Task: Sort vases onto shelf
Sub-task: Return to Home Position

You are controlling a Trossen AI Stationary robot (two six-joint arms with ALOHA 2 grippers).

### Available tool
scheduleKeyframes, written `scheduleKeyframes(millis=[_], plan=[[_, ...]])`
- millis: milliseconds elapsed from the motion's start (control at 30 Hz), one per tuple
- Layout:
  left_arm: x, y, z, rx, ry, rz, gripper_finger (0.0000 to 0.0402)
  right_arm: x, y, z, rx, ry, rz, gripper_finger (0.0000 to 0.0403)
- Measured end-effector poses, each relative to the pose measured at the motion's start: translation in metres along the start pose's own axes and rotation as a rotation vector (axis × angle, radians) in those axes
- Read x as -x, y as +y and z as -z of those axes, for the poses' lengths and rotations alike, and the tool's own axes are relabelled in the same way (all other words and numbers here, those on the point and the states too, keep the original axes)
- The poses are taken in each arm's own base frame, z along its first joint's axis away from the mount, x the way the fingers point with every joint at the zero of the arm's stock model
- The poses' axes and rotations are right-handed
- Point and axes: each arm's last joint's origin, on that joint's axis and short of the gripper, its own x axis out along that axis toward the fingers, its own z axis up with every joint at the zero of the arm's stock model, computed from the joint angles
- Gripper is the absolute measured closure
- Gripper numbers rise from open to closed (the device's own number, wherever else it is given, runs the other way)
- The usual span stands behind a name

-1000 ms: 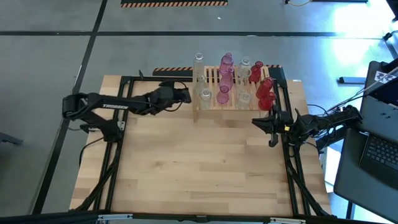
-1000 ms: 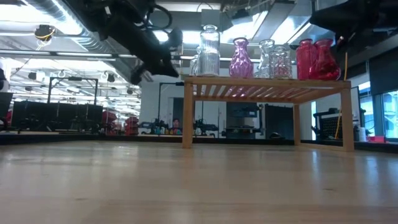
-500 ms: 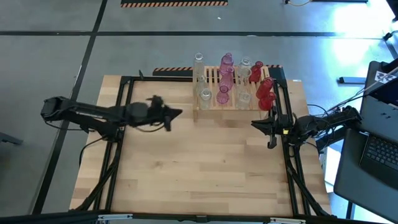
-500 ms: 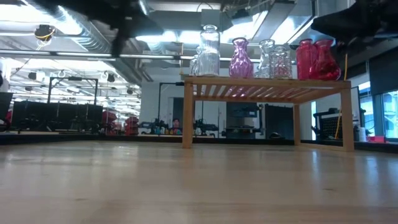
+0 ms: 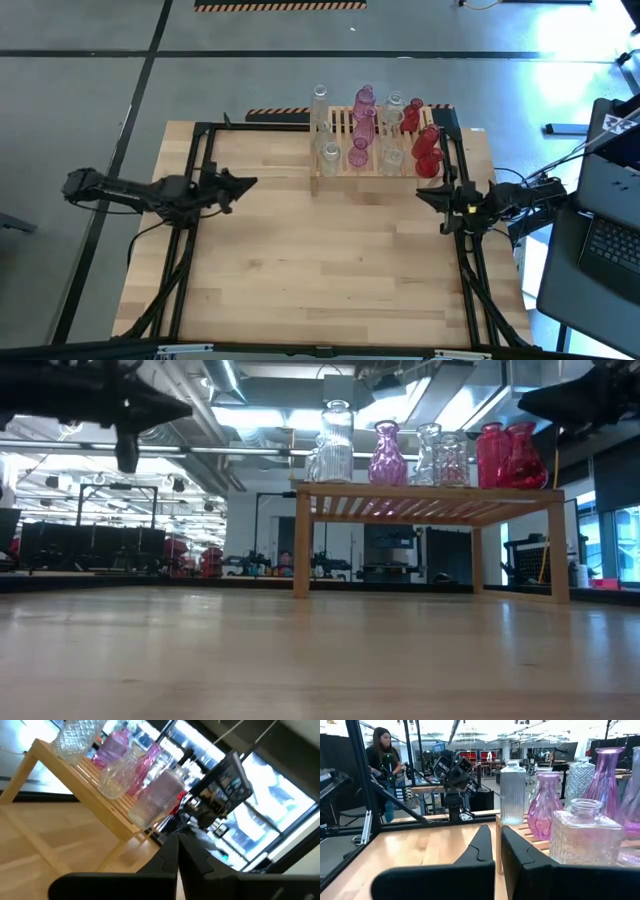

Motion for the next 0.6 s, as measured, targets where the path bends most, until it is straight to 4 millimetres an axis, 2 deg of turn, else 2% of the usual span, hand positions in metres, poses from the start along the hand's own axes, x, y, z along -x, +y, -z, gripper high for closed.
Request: scheduleKeyframes(millis=[300,467,600], plan=[[0.024,0.03,0.018,0.087,-0.062,0.055,0.0401,0.001,0.003,0.018,-0.073,0.157,-0.097,0.0403],[0.03,0.038,0.019,0.076,-0.062,-0.019,0.0402,0.002,0.002,0.024,-0.07,0.217,-0.057,0.0403],[0.03,0.038,0.021,0.07,-0.026,0.005,0.0402,0.002,0.001,0.026,-0.059,0.24,-0.055,0.0403]])
